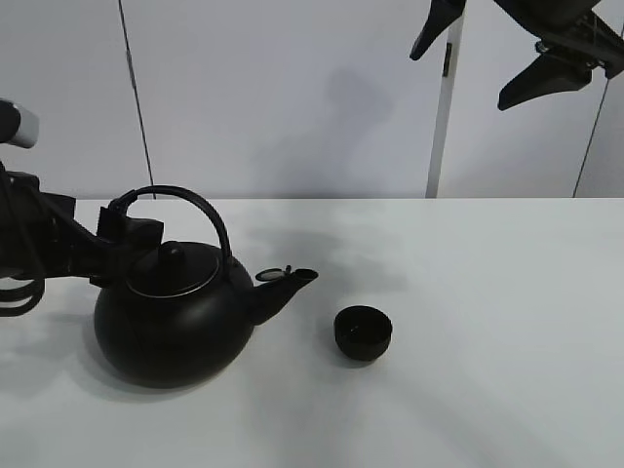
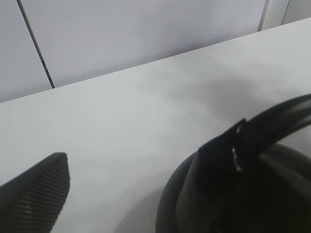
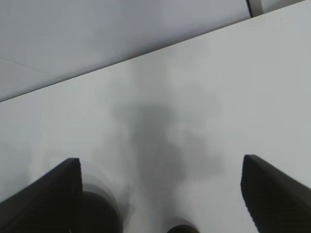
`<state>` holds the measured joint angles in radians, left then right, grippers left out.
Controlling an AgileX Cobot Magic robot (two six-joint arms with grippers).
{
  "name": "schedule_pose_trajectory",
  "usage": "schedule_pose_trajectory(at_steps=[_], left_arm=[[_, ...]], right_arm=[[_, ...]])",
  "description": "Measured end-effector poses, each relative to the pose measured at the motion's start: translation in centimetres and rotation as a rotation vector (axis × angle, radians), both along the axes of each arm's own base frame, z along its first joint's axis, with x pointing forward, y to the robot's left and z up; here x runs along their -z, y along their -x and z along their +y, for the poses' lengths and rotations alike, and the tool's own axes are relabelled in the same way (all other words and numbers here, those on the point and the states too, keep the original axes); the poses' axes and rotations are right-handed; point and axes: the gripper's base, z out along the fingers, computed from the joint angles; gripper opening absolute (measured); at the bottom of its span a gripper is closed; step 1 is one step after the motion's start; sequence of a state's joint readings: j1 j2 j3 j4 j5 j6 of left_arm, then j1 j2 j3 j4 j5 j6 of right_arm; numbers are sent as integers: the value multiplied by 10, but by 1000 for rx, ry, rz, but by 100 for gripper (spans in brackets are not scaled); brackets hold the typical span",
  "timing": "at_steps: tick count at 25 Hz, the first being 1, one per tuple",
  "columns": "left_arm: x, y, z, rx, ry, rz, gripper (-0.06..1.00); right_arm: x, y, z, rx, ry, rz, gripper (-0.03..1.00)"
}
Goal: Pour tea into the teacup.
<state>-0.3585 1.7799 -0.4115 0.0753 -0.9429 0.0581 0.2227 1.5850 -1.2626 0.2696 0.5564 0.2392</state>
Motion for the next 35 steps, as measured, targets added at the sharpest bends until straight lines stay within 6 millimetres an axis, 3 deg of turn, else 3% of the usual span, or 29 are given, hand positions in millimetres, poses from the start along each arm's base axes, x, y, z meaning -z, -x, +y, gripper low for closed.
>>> schedule_pose_trajectory(at_steps=[4, 13, 27, 35], left_arm=[[4, -7, -3, 0, -1, 3, 64], [4, -6, -8, 64, -25, -9, 11], [-2, -26, -16, 60, -16, -1, 10], [-21, -47, -57, 158, -49, -9, 10]], right_arm=[[0, 0, 0, 1, 0, -2, 61], [0, 0, 0, 1, 0, -2, 61], [0, 0, 0, 1, -1, -4, 61], [0, 0, 0, 1, -1, -4, 61]])
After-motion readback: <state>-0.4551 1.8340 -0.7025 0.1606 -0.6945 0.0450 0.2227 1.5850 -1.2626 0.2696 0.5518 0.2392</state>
